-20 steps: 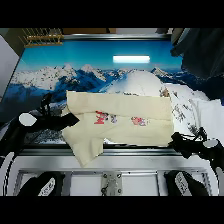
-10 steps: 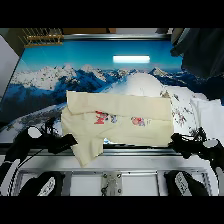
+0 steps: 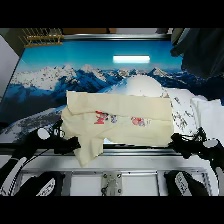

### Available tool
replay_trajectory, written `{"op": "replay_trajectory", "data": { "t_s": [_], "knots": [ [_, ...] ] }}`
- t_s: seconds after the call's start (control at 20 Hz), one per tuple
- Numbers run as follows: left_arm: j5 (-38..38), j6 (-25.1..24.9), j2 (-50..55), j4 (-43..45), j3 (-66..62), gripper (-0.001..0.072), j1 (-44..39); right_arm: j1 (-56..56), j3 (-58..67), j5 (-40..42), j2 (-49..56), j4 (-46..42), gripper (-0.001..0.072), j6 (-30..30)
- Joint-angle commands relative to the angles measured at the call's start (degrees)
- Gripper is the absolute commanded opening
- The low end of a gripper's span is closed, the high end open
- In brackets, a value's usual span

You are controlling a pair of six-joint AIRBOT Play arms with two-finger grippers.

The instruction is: Fold the clothes and pants, and hang the long-sleeved shirts on hangers.

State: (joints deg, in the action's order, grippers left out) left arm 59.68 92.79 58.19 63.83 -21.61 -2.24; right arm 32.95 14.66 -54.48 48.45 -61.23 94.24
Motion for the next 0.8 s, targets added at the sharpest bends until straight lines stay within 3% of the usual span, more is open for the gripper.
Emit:
{"op": "replay_trajectory", "data": {
  "t_s": [0.0,0.15,0.4,0.6,0.75],
  "knots": [
    [1.6,0.2,4.0,-0.3,-4.7,0.0007,-3.3,0.0,0.7,-1.1,0.0,-0.1,0.0008,0.0],
    [5.4,0.0,1.4,0.8,-8.3,0.0007,-2.4,0.0,4.9,-6.5,0.0,-2.1,0.0007,-2.6],
    [17.4,0.0,-9.8,3.7,-11.5,0.0006,1.8,0.0,15.0,-19.6,0.0,-13.7,0.0007,-2.6],
    [19.7,0.0,-12.6,3.6,-15.2,0.0006,2.3,-0.1,21.1,-21.1,0.4,-13.1,0.0007,-2.5],
    [19.6,-1.1,-8.5,3.7,-20.2,0.0006,2.2,-2.4,24.9,-21.1,2.8,-13.2,0.0006,-1.9]
  ]
}}
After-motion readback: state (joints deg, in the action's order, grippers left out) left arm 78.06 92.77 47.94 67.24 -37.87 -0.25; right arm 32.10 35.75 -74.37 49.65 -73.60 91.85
